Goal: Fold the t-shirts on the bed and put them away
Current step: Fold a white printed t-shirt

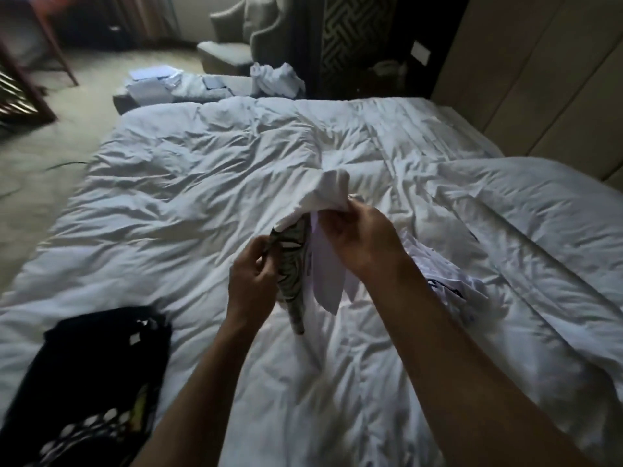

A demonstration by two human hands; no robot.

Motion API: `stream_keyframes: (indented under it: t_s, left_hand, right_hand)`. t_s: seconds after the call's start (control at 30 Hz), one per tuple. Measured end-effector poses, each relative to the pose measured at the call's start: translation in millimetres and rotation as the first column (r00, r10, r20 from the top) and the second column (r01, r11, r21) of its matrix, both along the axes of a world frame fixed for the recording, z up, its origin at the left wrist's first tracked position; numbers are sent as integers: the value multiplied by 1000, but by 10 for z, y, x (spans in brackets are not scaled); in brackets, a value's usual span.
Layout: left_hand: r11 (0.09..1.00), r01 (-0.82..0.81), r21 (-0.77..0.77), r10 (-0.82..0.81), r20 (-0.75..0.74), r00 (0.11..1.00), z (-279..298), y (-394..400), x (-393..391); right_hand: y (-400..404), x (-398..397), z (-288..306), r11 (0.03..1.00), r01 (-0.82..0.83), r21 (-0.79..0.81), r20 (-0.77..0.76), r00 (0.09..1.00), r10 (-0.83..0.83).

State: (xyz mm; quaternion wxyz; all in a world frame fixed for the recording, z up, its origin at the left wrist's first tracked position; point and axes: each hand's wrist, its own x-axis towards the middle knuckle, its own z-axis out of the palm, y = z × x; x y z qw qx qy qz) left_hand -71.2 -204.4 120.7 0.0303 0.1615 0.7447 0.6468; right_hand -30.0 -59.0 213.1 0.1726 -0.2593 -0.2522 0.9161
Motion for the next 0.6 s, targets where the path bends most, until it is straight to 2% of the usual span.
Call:
stream_keyframes:
  t_s: [0.07, 0.13, 0.17, 0.2, 0.23, 0.27, 0.3, 0.33, 0.37, 0.4, 0.43, 0.47, 0.5, 0.53, 0.57, 0.6]
  left_hand:
    - [997, 60, 50, -59, -27, 998, 259, -281, -50]
    - [988, 129, 86, -126, -32, 991, 504, -543, -110]
    - [982, 168, 87, -166, -31, 986, 579, -650, -153]
    - [977, 201, 71, -199, -35, 979, 643, -752, -185]
    - [973, 223, 54, -221, -42, 974, 681, -876, -213]
    - [970, 241, 40, -240, -44, 970, 712, -970, -213]
    - [964, 258, 59, -256, -40, 966, 729, -1076, -197]
    - [959, 269, 88, -267, -44, 963, 748, -1157, -172]
    - [948, 289, 136, -286, -41, 957, 774, -1225, -136]
    - [937, 306, 170, -303, -44, 952, 813, -1325, -106]
    - [924, 330, 193, -327, -47, 944, 833, -1401, -87]
    - [919, 345, 193, -341, -54, 939, 838, -1497, -79]
    - [918, 354, 181, -348, -64, 935, 835, -1579, -80]
    - [917, 366, 157, -359, -75, 930, 822, -1654, -81]
    - [914, 381, 142, -373, -79, 925, 796, -1735, -80]
    - [911, 392, 127, -385, -77, 920, 763, -1794, -71]
  right_hand:
    - [-110, 36, 69, 993, -12, 120, 3, 1000, 12]
    - [-236, 86, 140, 954, -60, 292, 109, 994, 29]
    - [-303, 99, 148, 896, -84, 436, 188, 982, 1]
    - [-360, 110, 142, 770, -107, 629, 279, 956, -95]
    - [-445, 112, 135, 557, -121, 822, 312, 913, -261]
    - [-528, 116, 126, 336, -131, 933, 268, 876, -401]
    - [-621, 116, 111, 195, -116, 974, 200, 846, -494]
    - [-701, 122, 119, 167, -90, 982, 162, 855, -493]
    - [-765, 122, 136, 294, -92, 951, 203, 905, -375]
    - [-869, 116, 177, 489, -182, 853, 297, 940, -168]
    - [-910, 107, 141, 625, -366, 690, 412, 908, 77]
    - [-988, 155, 146, 592, -573, 567, 511, 808, 294]
    - [-1055, 162, 119, 460, -745, 484, 603, 664, 442]
    - [-1108, 172, 51, 331, -836, 438, 664, 549, 509]
    - [-1185, 173, -26, 239, -869, 433, 667, 487, 564]
    - [-1242, 184, -145, 194, -877, 440, 666, 463, 585]
